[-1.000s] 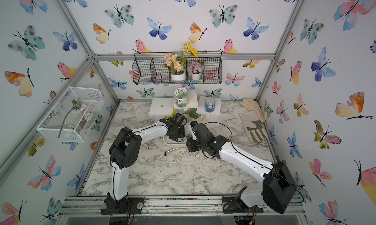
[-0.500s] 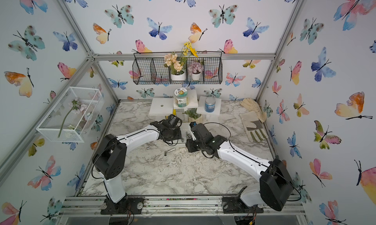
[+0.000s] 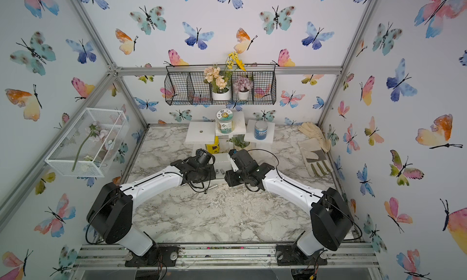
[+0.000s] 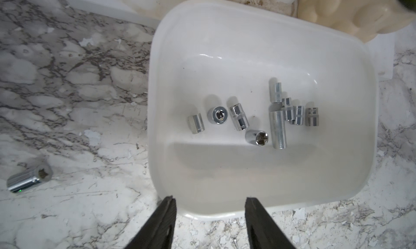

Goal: Put the socket on the desktop into the storage box
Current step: Pick up the socket head from the center of the board.

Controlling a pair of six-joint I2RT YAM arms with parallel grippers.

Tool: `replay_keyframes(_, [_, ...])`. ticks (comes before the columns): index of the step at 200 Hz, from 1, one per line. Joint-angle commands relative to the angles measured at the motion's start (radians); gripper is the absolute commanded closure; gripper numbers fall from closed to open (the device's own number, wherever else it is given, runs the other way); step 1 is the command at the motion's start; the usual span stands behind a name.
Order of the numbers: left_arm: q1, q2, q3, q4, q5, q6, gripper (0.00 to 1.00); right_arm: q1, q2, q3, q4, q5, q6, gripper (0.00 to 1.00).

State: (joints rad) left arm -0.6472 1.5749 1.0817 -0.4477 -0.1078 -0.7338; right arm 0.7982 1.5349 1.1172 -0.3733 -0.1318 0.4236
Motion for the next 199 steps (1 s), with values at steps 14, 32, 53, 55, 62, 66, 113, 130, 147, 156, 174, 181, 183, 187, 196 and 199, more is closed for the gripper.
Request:
replay_keyframes(14, [0.075, -0.120, -0.088, -0.041, -0.070, -0.037, 0.42, 0.007, 0.029, 0.037, 0.009, -0.038, -0.020, 0.52])
replay_keyframes(32, [0.128, -0.164, -0.128, -0.050, -0.074, -0.041, 0.39, 0.012, 0.045, 0.045, 0.014, -0.048, -0.024, 0.52])
replay_keyframes(53, [0.195, -0.188, -0.164, -0.056, -0.056, -0.042, 0.39, 0.021, 0.069, 0.061, 0.018, -0.058, -0.031, 0.51])
replay_keyframes(55, [0.201, -0.190, -0.169, -0.056, -0.055, -0.042, 0.39, 0.022, 0.071, 0.063, 0.018, -0.058, -0.031, 0.51])
replay_keyframes(62, [0.217, -0.194, -0.178, -0.057, -0.055, -0.043, 0.39, 0.025, 0.078, 0.070, 0.019, -0.062, -0.034, 0.51])
replay_keyframes(66, [0.226, -0.194, -0.182, -0.057, -0.056, -0.042, 0.39, 0.027, 0.081, 0.074, 0.019, -0.063, -0.034, 0.51])
replay_keyframes(113, [0.314, -0.133, -0.203, -0.038, -0.039, -0.021, 0.36, 0.035, 0.103, 0.098, 0.022, -0.070, -0.037, 0.51])
replay_keyframes(130, [0.325, -0.103, -0.202, -0.017, -0.032, -0.012, 0.36, 0.035, 0.103, 0.095, 0.022, -0.066, -0.036, 0.51])
replay_keyframes(147, [0.328, -0.066, -0.193, 0.000, -0.022, -0.007, 0.36, 0.035, 0.100, 0.089, 0.022, -0.061, -0.034, 0.51])
replay_keyframes(156, [0.330, -0.046, -0.186, 0.003, -0.021, -0.007, 0.36, 0.035, 0.100, 0.087, 0.022, -0.059, -0.033, 0.51])
replay_keyframes(174, [0.332, -0.016, -0.180, 0.017, -0.015, -0.006, 0.38, 0.035, 0.099, 0.085, 0.020, -0.053, -0.033, 0.51])
replay_keyframes(181, [0.333, -0.007, -0.177, 0.021, -0.012, -0.003, 0.39, 0.035, 0.099, 0.084, 0.022, -0.052, -0.033, 0.51])
replay_keyframes(183, [0.333, -0.004, -0.176, 0.022, -0.013, -0.003, 0.39, 0.035, 0.099, 0.084, 0.022, -0.051, -0.033, 0.51])
replay_keyframes(187, [0.333, 0.002, -0.174, 0.023, -0.013, -0.001, 0.39, 0.035, 0.099, 0.084, 0.022, -0.051, -0.033, 0.51])
replay_keyframes(196, [0.334, 0.014, -0.171, 0.024, -0.013, -0.001, 0.40, 0.035, 0.099, 0.084, 0.022, -0.049, -0.034, 0.51])
replay_keyframes(199, [0.334, 0.017, -0.169, 0.024, -0.012, 0.000, 0.40, 0.035, 0.098, 0.084, 0.022, -0.049, -0.032, 0.51])
